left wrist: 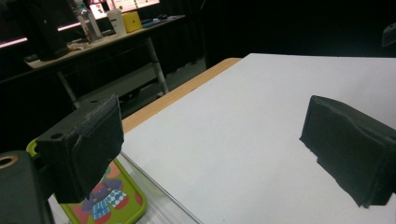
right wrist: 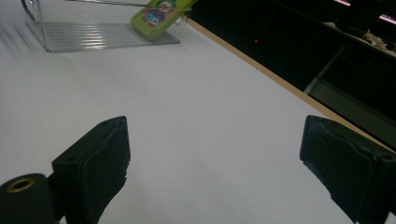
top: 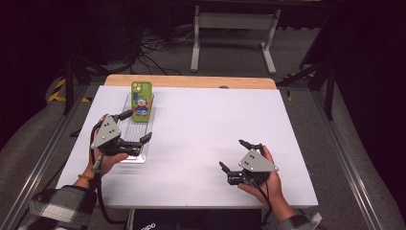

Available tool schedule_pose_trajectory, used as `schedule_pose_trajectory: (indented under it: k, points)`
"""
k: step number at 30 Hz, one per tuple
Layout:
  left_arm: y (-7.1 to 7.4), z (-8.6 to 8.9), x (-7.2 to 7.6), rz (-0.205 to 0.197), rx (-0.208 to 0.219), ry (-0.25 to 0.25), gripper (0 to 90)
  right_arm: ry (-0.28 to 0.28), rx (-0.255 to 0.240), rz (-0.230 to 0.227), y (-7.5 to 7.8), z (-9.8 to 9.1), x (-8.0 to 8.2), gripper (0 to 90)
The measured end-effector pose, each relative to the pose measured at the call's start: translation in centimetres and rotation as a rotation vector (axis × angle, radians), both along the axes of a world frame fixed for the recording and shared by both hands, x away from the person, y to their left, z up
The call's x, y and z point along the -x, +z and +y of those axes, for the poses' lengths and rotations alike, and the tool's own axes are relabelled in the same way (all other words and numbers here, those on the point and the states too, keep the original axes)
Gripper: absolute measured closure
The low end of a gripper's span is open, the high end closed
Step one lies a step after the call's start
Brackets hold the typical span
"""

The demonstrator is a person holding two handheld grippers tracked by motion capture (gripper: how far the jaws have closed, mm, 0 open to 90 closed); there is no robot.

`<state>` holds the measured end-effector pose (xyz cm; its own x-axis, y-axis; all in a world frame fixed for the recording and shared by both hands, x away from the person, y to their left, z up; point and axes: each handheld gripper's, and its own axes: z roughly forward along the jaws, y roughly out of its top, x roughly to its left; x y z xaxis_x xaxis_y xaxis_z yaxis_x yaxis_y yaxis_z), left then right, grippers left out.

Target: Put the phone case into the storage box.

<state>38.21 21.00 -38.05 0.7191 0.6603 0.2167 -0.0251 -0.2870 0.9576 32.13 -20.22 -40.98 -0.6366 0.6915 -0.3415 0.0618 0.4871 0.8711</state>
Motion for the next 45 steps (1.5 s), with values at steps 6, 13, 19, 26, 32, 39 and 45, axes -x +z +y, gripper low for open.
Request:
schedule_pose_trajectory:
  k: [6, 13, 19, 26, 32, 39, 45]
  points:
    - [-0.5, -0.4, 0.9, -0.005, -0.020, -0.015, 6.4, 0.008, -0.004, -0.003, 0.1, 0.1, -0.1, 9.0]
    - [-1.6, -1.0, 2.1, -0.007, -0.041, -0.019, 6.3, 0.016, -0.010, -0.007, 0.1, 0.2, -0.3, 9.0]
    - [-2.7, -1.5, 2.8, 0.017, -0.063, -0.036, 5.8, 0.022, -0.015, -0.011, 0.1, 0.2, -0.2, 9.0]
    - [-3.5, -1.4, 3.3, 0.041, -0.074, -0.043, 6.1, 0.026, -0.009, -0.012, 0.1, 0.1, 0.0, 9.0]
    - [-4.5, -1.2, 3.9, 0.078, -0.094, -0.042, 5.5, 0.032, -0.017, -0.009, 0.2, 0.1, 0.2, 8.5]
    - [-4.9, -0.7, 4.4, 0.084, -0.093, -0.028, 5.1, 0.045, -0.009, -0.011, -0.1, 0.3, 0.4, 8.6]
    - [-5.0, -0.4, 4.4, 0.085, -0.087, -0.024, 5.1, 0.043, -0.002, -0.013, -0.2, 0.6, 0.5, 8.6]
